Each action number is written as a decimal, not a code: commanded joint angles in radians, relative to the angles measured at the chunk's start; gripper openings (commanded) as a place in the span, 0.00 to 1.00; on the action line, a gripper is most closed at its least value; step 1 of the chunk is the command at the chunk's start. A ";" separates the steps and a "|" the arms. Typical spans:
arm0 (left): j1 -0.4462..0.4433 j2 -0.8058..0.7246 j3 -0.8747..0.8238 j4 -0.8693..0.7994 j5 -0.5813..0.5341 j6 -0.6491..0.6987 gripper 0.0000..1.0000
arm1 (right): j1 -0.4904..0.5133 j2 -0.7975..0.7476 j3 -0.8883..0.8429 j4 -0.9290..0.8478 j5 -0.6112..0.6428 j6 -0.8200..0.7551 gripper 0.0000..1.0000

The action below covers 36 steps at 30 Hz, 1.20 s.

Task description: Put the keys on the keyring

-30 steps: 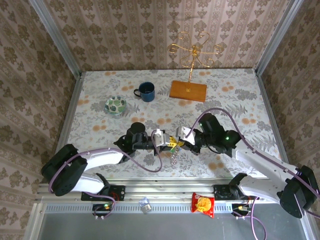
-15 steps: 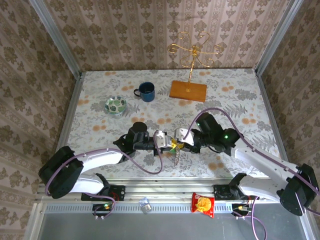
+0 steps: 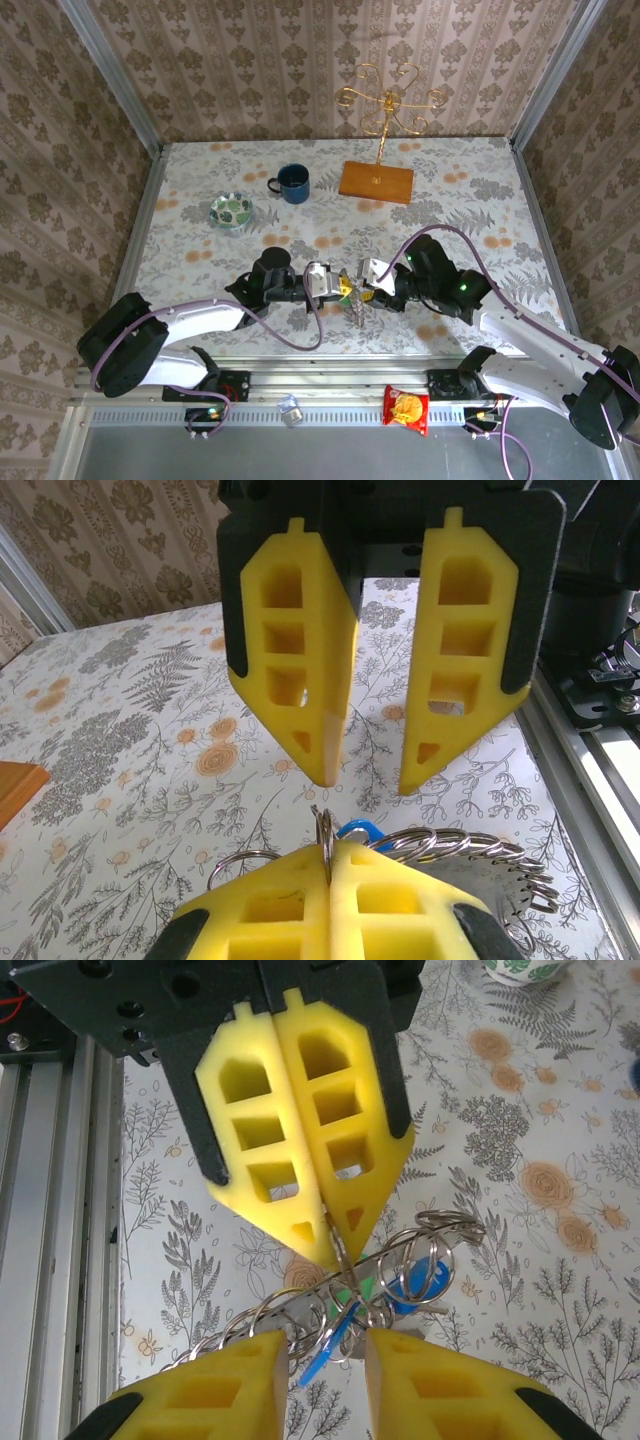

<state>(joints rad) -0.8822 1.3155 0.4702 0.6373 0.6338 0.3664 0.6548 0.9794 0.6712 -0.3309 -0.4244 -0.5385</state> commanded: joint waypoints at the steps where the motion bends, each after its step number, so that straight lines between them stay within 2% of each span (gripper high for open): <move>1: 0.006 -0.009 -0.008 0.048 0.036 -0.011 0.00 | -0.003 0.016 0.007 0.038 0.027 0.006 0.28; 8: 0.006 -0.009 -0.003 0.049 0.050 -0.005 0.00 | -0.003 0.043 0.025 0.036 0.022 -0.018 0.26; 22: 0.009 -0.015 -0.001 0.056 0.069 -0.006 0.00 | -0.004 0.063 0.033 0.025 -0.005 -0.028 0.00; 33: 0.015 -0.019 -0.012 0.083 0.070 -0.027 0.00 | -0.010 0.092 0.042 0.001 -0.031 -0.023 0.00; 34: 0.016 -0.019 -0.014 0.085 0.071 -0.029 0.00 | -0.012 0.078 0.035 0.014 -0.030 -0.015 0.05; 36: 0.016 -0.018 -0.020 0.098 0.070 -0.036 0.00 | -0.014 0.042 0.013 0.047 -0.034 -0.003 0.21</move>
<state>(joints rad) -0.8753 1.3155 0.4599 0.6628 0.6781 0.3588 0.6476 1.0714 0.6918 -0.3122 -0.4267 -0.5491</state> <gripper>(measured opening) 0.055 0.181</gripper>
